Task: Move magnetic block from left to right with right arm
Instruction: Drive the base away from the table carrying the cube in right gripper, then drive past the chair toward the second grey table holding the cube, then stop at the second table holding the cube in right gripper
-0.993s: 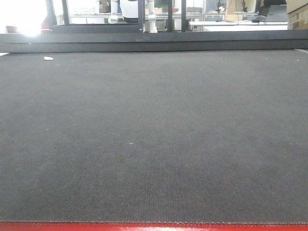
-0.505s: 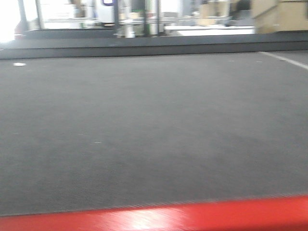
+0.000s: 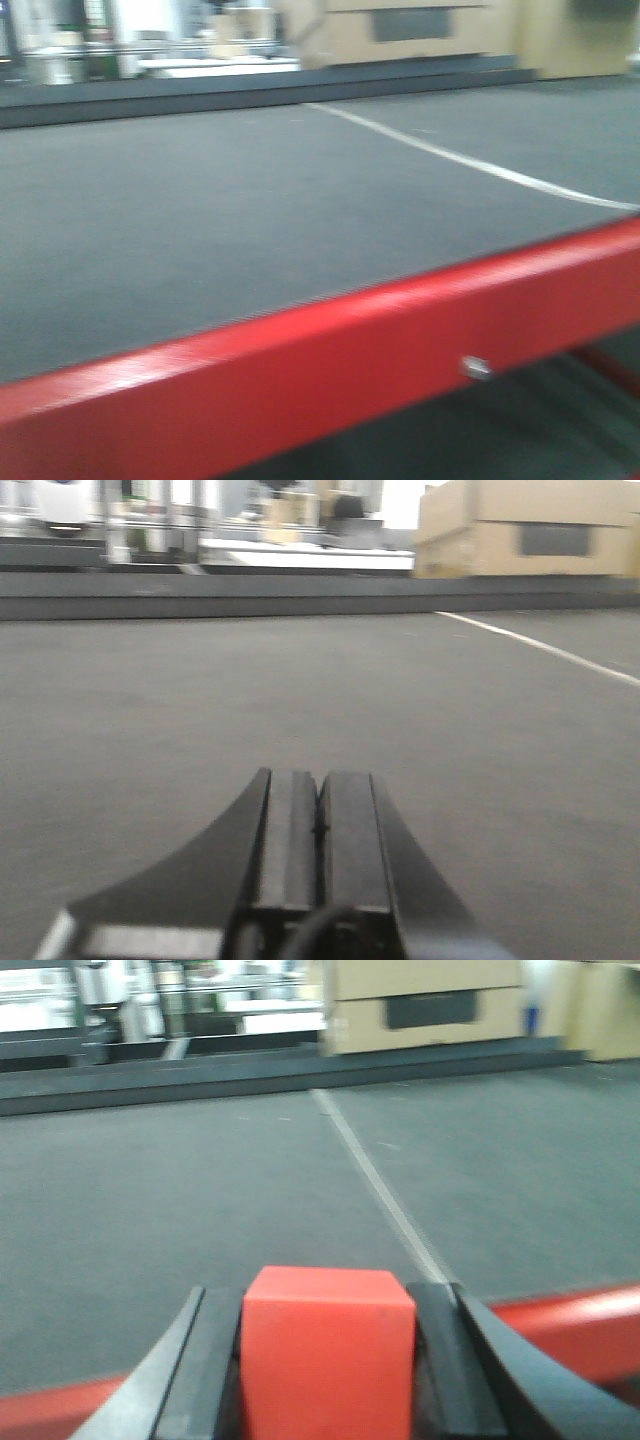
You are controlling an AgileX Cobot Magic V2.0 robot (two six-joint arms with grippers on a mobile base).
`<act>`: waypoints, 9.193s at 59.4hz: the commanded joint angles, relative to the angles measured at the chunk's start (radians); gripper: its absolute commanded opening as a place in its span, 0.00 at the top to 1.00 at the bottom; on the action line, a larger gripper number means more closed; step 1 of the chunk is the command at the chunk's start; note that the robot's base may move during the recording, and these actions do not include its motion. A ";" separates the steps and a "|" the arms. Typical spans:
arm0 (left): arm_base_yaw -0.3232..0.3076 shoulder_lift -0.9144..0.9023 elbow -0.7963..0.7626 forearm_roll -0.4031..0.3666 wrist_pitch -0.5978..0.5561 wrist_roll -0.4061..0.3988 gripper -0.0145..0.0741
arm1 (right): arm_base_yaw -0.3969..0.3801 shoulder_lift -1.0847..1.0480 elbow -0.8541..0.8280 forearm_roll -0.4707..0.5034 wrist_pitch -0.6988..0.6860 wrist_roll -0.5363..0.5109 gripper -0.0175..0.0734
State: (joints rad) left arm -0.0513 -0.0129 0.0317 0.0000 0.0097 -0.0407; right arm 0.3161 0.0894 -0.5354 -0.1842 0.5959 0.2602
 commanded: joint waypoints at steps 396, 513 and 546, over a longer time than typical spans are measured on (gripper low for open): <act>0.007 -0.015 0.009 0.000 -0.092 -0.007 0.97 | -0.006 0.015 -0.024 -0.017 -0.096 -0.009 0.65; 0.007 -0.015 0.009 0.000 -0.092 -0.007 0.97 | -0.006 0.015 -0.024 -0.017 -0.096 -0.009 0.65; 0.008 -0.015 0.009 0.000 -0.092 -0.007 0.97 | -0.006 0.015 -0.024 -0.017 -0.096 -0.009 0.65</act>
State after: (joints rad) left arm -0.0470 -0.0129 0.0317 0.0000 0.0116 -0.0407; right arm 0.3153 0.0876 -0.5354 -0.1842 0.5897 0.2587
